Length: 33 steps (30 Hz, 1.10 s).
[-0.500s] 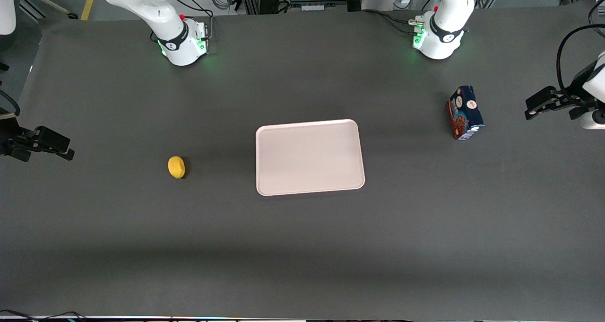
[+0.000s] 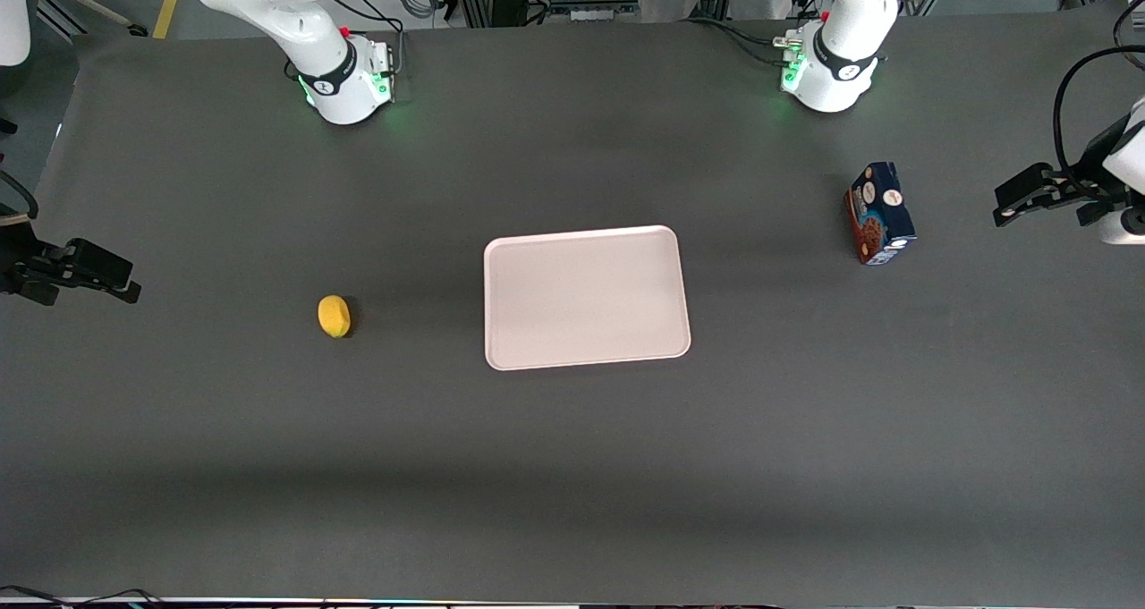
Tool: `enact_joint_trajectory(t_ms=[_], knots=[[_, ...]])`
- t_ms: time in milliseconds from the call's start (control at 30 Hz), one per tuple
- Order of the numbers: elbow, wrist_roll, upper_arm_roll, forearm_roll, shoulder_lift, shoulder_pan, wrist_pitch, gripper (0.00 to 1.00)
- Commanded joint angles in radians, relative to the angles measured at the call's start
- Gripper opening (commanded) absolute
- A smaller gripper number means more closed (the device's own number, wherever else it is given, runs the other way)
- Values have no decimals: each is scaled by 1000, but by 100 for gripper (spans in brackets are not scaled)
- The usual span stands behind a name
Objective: Place cookie box on tray
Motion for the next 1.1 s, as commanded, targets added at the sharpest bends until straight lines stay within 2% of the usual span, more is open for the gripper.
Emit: enact_joint_trajectory(t_ms=[0,333,733,1067], knots=[[-31,-12,-2,-2,-24,24,-6,100],[-122,-11,-2,-2,-76,28,6,100],[-413,-12,-4,-2,-268,54,100,100],[-646,-8,-5,-2,-380,100,176,100]])
